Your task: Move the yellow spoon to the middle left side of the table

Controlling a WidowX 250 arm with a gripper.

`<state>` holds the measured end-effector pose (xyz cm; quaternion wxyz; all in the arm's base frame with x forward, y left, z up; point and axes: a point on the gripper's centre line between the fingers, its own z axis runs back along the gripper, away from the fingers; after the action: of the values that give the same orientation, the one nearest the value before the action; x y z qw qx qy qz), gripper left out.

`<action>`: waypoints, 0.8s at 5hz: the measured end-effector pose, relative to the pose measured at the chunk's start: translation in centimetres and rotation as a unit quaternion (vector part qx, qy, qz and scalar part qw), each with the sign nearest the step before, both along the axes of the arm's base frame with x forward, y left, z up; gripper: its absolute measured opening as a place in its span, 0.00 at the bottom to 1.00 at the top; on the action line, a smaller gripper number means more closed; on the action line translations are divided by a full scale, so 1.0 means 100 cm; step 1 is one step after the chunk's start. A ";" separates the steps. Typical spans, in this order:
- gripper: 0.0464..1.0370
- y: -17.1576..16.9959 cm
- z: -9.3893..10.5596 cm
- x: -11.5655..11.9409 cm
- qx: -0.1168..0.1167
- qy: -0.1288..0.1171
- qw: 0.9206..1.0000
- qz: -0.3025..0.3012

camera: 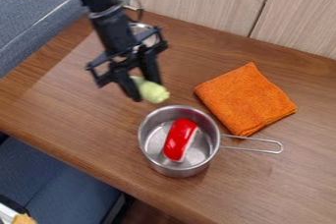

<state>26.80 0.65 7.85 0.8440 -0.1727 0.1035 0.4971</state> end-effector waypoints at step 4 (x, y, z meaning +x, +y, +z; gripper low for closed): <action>0.38 -0.162 0.020 0.031 -0.157 -0.003 0.980 -0.122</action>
<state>29.90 -15.52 9.81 0.8612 -0.2901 0.1981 0.3672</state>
